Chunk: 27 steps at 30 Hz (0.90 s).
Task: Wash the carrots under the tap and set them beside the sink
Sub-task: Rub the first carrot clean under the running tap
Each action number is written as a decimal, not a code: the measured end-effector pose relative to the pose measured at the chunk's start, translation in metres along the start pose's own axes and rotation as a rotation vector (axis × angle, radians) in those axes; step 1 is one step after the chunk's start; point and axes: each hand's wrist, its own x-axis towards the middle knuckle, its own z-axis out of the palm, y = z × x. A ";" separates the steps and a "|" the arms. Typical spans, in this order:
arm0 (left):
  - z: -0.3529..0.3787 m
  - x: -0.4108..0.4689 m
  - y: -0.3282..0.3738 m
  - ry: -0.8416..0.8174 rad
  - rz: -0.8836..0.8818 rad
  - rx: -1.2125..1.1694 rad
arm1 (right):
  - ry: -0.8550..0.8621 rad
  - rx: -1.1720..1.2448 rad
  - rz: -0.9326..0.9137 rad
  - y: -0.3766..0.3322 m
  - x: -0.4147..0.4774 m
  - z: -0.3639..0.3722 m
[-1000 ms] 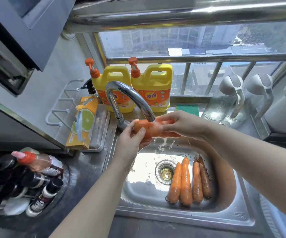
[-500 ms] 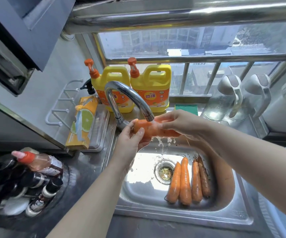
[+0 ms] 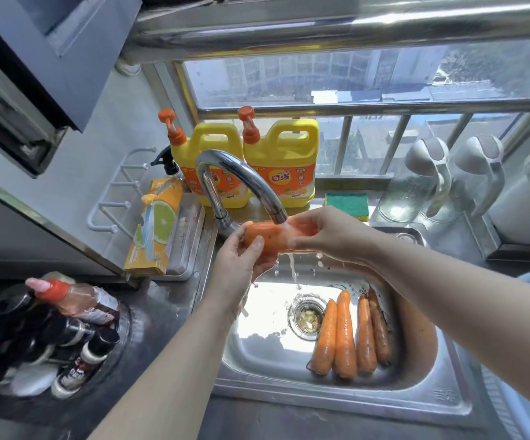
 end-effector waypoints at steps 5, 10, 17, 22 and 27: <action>0.005 -0.002 0.000 -0.013 -0.002 -0.002 | 0.047 0.110 0.028 0.005 0.000 0.000; 0.014 -0.003 -0.003 -0.012 -0.005 -0.010 | 0.145 0.118 0.005 0.007 0.002 0.006; 0.014 -0.001 0.001 -0.012 -0.047 -0.072 | 0.011 -0.125 -0.030 -0.001 -0.004 -0.010; 0.020 -0.004 0.001 -0.026 -0.020 -0.059 | 0.175 -0.053 -0.023 0.002 -0.002 0.002; 0.021 -0.004 0.002 -0.022 -0.026 -0.048 | 0.136 -0.038 0.021 0.001 0.001 0.001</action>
